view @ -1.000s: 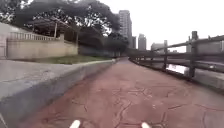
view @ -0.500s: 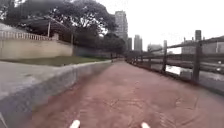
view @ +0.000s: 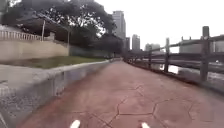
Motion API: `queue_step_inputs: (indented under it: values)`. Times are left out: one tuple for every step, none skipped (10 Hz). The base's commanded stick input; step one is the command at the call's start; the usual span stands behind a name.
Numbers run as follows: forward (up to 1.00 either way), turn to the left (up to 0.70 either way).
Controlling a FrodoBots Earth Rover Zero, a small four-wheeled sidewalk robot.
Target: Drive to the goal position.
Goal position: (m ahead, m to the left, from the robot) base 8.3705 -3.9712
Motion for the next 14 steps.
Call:
queue_step_inputs:
  values:
    - [0.7,0.0]
    - [0.7,-0.03]
    - [0.7,-0.22]
    - [0.7,-0.35]
    - [0.7,0.0]
    - [0.7,0.0]
    - [0.7,0.0]
    - [0.7,0.0]
    - [0.7,0.0]
    - [0.7,0.0]
    - [0.7,0.0]
    - [0.7,0.0]
    - [0.7,0.0]
    - [0.7,0.0]
